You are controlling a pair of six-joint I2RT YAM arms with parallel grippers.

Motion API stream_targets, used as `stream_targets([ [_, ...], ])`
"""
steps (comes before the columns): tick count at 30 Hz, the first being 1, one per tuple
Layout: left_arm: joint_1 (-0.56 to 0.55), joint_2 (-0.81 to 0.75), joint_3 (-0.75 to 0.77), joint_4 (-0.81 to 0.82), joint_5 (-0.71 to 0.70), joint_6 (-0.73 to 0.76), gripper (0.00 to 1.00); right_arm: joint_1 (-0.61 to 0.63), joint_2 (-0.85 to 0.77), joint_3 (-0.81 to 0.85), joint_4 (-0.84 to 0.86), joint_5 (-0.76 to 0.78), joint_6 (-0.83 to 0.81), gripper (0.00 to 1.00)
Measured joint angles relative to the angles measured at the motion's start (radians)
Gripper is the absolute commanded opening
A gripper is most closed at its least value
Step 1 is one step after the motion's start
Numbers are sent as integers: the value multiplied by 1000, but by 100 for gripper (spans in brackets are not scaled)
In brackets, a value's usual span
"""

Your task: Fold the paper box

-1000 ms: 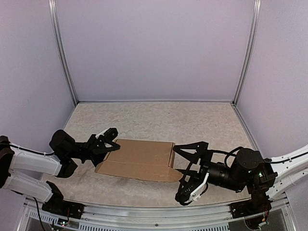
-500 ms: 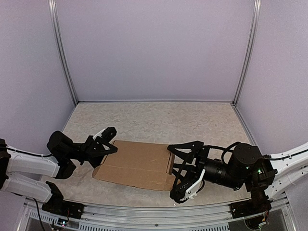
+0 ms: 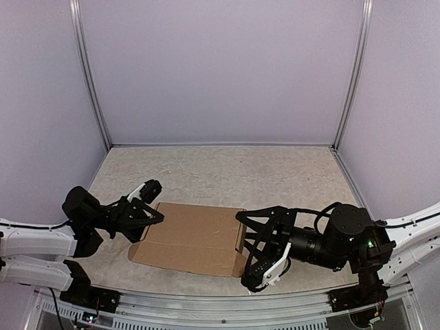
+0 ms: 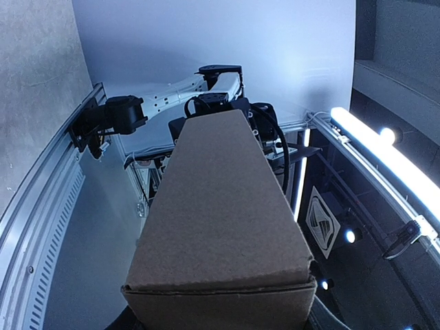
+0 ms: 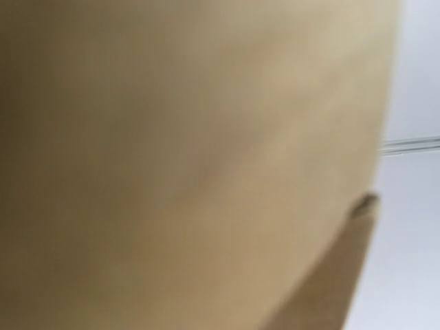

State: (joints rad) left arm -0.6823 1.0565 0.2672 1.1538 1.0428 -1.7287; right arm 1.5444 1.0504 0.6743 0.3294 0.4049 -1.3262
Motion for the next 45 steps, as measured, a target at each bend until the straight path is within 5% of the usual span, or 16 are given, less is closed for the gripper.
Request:
stream_targets([
  [2,0,-15,0,-33,0,20,49,0,1,0,-2,0,1,39],
  [3,-1,-23,1,-51,0,32,88,0,1,0,-4,0,2,39],
  [4,-1,-27,2,-63,0,40,97,0,2,0,-5,0,3,38],
  [18,109,-143,64,-450,2,311,99,0,-36,-1,-80,33,117,33],
  [28,249,-260,296,-1154,-114,759,99,-48,-88,16,-282,42,427,35],
  [36,240,-343,375,-1417,-321,995,99,-167,-160,12,-386,-60,701,35],
  [45,45,-467,379,-1479,-590,1161,99,-311,-239,-114,-377,-273,989,33],
])
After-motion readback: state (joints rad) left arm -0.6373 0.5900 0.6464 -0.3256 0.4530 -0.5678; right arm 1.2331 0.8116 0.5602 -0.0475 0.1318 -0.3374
